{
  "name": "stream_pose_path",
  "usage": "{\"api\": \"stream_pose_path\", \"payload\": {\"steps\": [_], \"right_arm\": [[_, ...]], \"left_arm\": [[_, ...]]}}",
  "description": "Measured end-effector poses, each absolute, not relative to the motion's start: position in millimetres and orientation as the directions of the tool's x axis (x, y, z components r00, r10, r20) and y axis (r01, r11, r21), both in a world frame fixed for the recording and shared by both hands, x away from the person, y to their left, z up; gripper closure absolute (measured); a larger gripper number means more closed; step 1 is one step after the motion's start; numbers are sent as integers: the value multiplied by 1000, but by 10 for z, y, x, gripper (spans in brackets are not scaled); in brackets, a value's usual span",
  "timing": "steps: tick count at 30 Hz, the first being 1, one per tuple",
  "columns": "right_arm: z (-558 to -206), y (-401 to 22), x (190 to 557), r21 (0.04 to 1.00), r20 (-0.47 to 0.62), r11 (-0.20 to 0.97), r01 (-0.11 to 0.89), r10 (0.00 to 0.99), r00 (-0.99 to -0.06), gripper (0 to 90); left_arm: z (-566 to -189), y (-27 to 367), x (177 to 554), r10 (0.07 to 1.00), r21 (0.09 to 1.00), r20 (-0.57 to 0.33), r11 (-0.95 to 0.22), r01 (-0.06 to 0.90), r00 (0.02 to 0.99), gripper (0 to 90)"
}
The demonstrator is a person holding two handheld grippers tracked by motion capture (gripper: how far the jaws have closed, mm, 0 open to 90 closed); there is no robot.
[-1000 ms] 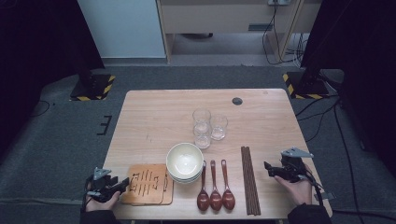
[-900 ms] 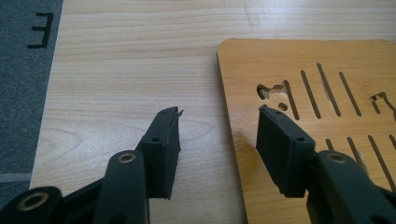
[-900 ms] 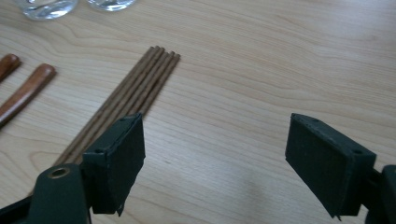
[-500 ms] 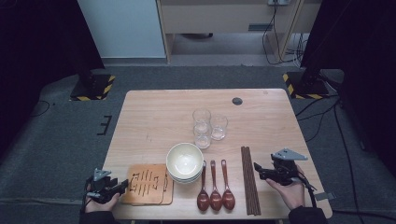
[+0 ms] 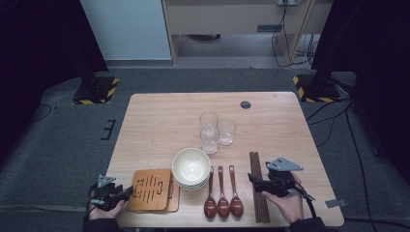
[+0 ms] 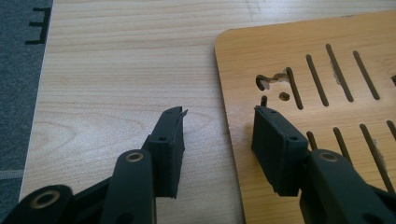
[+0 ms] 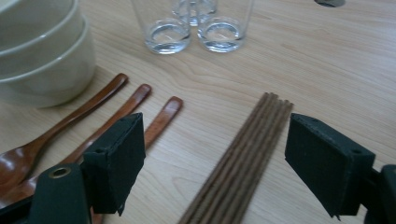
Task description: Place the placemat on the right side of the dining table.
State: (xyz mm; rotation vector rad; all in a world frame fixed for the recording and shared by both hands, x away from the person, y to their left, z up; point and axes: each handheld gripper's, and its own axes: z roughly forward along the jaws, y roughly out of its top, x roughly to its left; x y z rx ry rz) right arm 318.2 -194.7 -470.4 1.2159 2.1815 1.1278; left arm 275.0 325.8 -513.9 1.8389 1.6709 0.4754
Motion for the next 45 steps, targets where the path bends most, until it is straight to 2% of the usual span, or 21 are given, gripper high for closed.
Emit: {"api": "stream_pose_path", "payload": {"steps": [26,45], "right_arm": [[-4609,-1365,2948,810,44,319,492,804,-593,199],[-4743,-997,2755,803,62,335,493,776,-628,211]], "left_arm": [[-5151,3256,2753,980,640,-136,-24,768,144,528],[-5156,3264,2751,980,641,-143,-16,768,139,528]]}}
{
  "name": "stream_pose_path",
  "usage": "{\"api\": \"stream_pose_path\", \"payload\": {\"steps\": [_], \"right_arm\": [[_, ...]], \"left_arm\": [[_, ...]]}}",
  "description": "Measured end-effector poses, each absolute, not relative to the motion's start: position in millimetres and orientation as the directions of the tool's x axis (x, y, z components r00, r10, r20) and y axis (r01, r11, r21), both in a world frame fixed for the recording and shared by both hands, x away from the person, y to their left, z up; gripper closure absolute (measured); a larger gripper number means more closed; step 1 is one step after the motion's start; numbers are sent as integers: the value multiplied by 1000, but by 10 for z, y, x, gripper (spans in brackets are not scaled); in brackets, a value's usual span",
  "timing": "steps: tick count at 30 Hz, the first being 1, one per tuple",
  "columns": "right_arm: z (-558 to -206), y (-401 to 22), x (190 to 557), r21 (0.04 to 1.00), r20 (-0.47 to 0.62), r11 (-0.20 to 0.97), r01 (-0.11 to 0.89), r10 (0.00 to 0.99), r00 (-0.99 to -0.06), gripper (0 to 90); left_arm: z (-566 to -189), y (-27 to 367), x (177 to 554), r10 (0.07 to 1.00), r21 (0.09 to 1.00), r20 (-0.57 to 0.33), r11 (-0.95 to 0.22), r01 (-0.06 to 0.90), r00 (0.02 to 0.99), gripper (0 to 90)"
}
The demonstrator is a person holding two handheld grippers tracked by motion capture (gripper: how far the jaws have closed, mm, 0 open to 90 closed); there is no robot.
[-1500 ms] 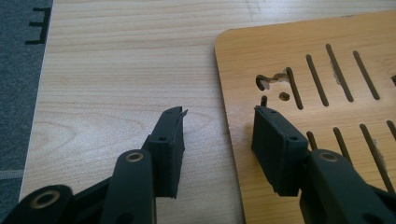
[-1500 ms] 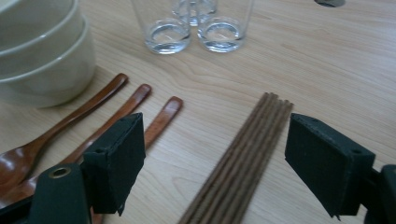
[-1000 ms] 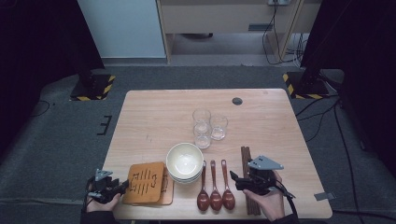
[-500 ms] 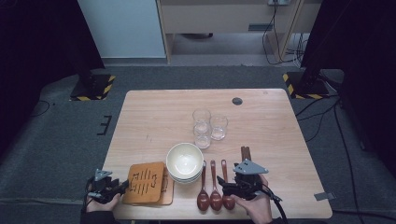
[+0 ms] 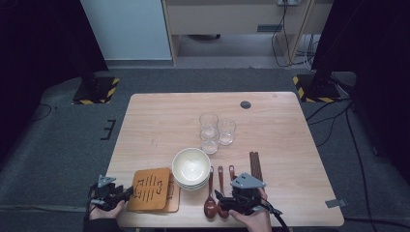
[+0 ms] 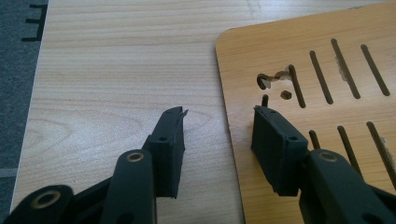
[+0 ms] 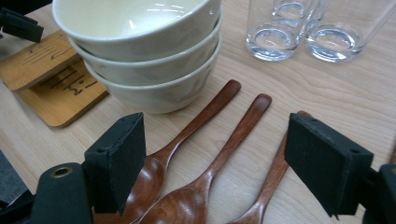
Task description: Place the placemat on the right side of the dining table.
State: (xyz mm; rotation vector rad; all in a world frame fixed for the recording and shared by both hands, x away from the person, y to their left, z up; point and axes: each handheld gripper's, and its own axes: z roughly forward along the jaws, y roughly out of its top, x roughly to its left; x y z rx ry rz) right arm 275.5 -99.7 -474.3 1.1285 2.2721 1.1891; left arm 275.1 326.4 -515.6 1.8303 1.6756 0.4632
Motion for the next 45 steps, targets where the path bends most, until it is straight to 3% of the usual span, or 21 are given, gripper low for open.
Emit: {"api": "stream_pose_path", "payload": {"steps": [45], "right_arm": [[-4930,-329,2457,778,115,401,484,666,-737,271]], "left_arm": [[-5159,3269,2750,979,641,-148,-11,767,138,533]]}}
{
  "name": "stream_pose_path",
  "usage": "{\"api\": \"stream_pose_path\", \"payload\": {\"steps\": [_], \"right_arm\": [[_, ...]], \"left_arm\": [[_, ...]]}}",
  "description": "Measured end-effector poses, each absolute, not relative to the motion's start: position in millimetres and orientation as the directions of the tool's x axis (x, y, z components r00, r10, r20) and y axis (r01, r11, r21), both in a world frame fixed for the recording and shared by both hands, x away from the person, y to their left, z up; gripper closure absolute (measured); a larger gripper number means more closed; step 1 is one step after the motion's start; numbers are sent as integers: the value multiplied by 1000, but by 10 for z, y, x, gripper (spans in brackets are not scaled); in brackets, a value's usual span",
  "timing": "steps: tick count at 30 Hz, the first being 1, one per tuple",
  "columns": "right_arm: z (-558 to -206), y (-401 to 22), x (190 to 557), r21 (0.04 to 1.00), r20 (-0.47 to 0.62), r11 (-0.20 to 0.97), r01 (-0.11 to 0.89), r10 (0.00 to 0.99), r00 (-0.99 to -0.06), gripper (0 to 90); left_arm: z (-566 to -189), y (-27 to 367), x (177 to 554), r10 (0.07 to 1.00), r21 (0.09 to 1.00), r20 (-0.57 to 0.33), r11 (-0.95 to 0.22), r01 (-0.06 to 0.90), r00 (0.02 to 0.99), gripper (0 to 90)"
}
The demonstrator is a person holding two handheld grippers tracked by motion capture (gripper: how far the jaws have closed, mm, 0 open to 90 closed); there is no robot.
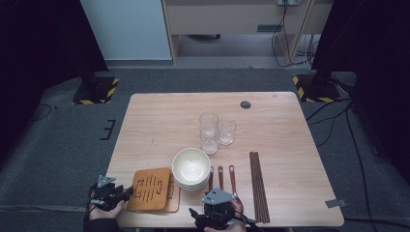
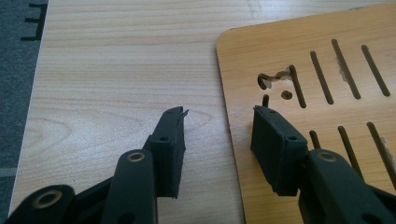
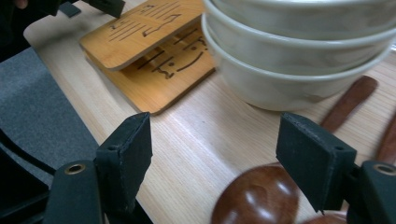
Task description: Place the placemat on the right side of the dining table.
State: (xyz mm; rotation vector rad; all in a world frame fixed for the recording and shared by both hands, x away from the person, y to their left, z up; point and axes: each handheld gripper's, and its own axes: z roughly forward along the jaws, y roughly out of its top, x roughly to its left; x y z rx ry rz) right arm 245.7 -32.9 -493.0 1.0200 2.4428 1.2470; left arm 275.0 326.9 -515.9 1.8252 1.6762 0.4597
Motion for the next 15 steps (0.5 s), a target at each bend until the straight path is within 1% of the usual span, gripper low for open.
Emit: {"api": "stream_pose_path", "payload": {"steps": [15], "right_arm": [[-4944,-142,2448,773,133,416,479,631,-764,281]], "left_arm": [[-5160,3271,2750,979,641,-149,-11,767,138,535]]}}
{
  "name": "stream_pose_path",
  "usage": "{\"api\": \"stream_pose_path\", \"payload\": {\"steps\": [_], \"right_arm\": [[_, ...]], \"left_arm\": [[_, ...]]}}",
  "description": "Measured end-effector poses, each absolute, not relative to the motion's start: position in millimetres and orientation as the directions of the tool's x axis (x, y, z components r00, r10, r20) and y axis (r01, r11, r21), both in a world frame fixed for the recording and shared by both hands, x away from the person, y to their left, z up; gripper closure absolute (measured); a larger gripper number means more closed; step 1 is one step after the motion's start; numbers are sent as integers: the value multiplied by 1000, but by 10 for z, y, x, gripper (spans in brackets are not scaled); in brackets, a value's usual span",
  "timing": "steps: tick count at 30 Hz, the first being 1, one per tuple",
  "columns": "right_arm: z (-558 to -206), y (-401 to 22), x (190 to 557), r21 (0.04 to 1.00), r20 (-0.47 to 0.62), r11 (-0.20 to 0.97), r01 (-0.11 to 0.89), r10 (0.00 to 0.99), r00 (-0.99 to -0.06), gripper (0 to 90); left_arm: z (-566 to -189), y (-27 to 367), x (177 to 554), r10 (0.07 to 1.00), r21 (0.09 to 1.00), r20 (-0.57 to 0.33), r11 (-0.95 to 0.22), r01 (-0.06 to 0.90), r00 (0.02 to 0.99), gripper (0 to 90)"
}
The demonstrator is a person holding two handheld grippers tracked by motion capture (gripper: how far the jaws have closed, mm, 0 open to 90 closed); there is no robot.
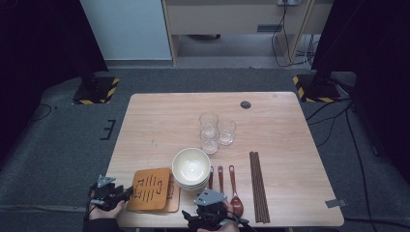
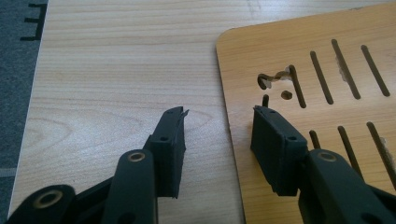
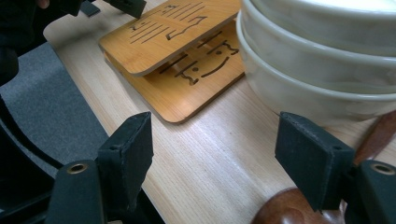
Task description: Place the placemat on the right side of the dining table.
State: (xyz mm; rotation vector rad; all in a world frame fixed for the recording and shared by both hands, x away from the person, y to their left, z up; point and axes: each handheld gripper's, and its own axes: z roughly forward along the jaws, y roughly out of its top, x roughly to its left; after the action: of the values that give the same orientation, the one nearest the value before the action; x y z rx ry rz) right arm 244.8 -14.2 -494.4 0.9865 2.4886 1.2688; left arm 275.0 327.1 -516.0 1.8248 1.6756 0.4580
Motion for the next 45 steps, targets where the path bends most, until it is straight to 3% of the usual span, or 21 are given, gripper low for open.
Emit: {"api": "stream_pose_path", "payload": {"steps": [45], "right_arm": [[-4973,307,2554,777,164,428,462,572,-804,337]], "left_arm": [[-5162,3272,2751,978,642,-152,-10,766,140,543]]}}
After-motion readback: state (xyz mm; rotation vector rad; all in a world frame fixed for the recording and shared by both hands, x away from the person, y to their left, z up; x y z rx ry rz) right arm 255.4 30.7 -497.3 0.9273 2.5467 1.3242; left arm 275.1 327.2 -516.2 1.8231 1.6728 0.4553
